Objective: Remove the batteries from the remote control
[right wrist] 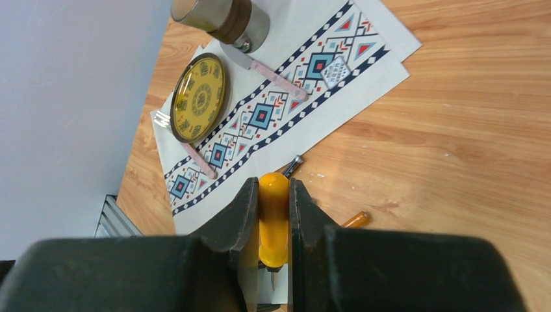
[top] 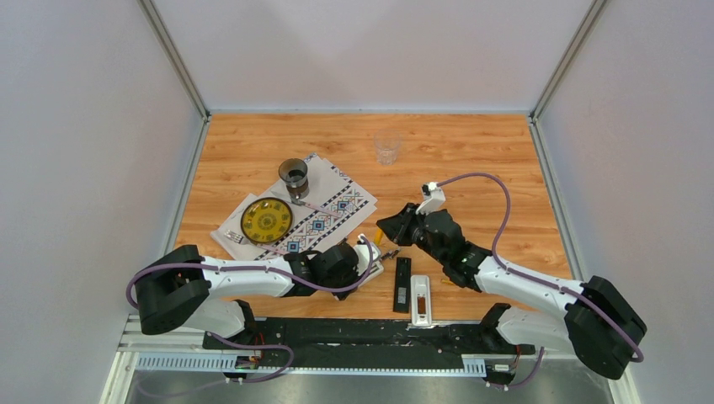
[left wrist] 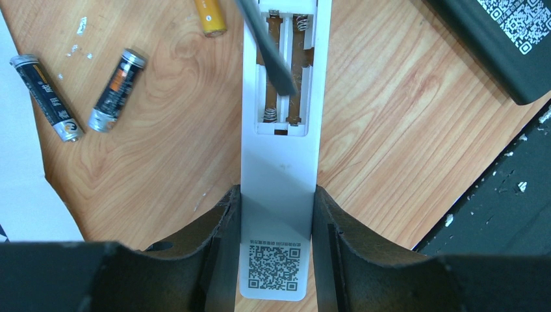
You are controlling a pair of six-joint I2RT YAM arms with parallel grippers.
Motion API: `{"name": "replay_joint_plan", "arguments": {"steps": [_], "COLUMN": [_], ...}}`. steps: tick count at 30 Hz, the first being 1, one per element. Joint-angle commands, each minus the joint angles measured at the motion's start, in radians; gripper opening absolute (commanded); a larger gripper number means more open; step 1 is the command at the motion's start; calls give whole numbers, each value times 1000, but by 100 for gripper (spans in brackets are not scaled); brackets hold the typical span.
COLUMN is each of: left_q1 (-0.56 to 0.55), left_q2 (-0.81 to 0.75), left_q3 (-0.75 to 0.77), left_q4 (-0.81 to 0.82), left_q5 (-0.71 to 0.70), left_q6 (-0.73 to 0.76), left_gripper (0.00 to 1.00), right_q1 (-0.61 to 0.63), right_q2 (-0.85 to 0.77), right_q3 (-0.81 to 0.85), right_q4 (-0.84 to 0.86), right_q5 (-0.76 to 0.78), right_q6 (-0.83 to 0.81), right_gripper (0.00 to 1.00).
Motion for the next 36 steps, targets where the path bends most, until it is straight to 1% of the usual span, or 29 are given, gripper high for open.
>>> {"name": "replay_joint_plan", "arguments": {"steps": [1, 3, 7, 10, 11, 12, 13, 18, 19, 24, 25, 28, 33, 36], "left_q1": [0, 2, 3, 3, 3, 3, 3, 3, 3, 3, 3, 3, 6, 16], "left_q2": [-26, -9, 54, 91, 94, 92, 89, 37, 28, -42, -53, -90, -98, -81], "left_q3": [48, 58, 130, 155, 157, 158, 158, 120, 108, 75, 66, 60, 68, 74], "left_q4": [14, 15, -15, -15, -14, -14, -12, 23, 23, 21, 23, 29, 37, 55], "left_q5": [-34, -48, -65, -48, -45, -39, -37, 18, 19, -4, -11, -28, -25, 1], "left_q6": [-26, -23, -23, -18, -17, -17, -14, 3, 3, -7, -9, -18, -46, -72], "left_gripper": [38, 38, 39, 47, 53, 56, 58, 58, 59, 70, 75, 80, 81, 81], "right_q1": [-38, -62, -110, -136, -146, -151, -157, -193, -199, -225, -228, -240, -274, -323], "right_q2": [-61, -89, -138, -176, -185, -193, -208, -242, -244, -233, -230, -215, -196, -181], "right_q3": [16, 7, -8, -18, -18, -16, -15, -22, -21, -22, -21, -13, 4, 22], "right_q4": [-49, -64, -121, -150, -162, -170, -190, -208, -214, -214, -211, -214, -242, -277], "right_q5": [35, 34, 28, 31, 31, 32, 29, 20, 15, -5, -8, -21, -35, -66], "right_q6": [-40, -42, -51, -63, -68, -70, -71, -79, -80, -83, -85, -88, -109, -120], "right_gripper": [0, 0, 0, 0, 0, 0, 0, 0, 0, 0, 0, 0, 0, 0]}}
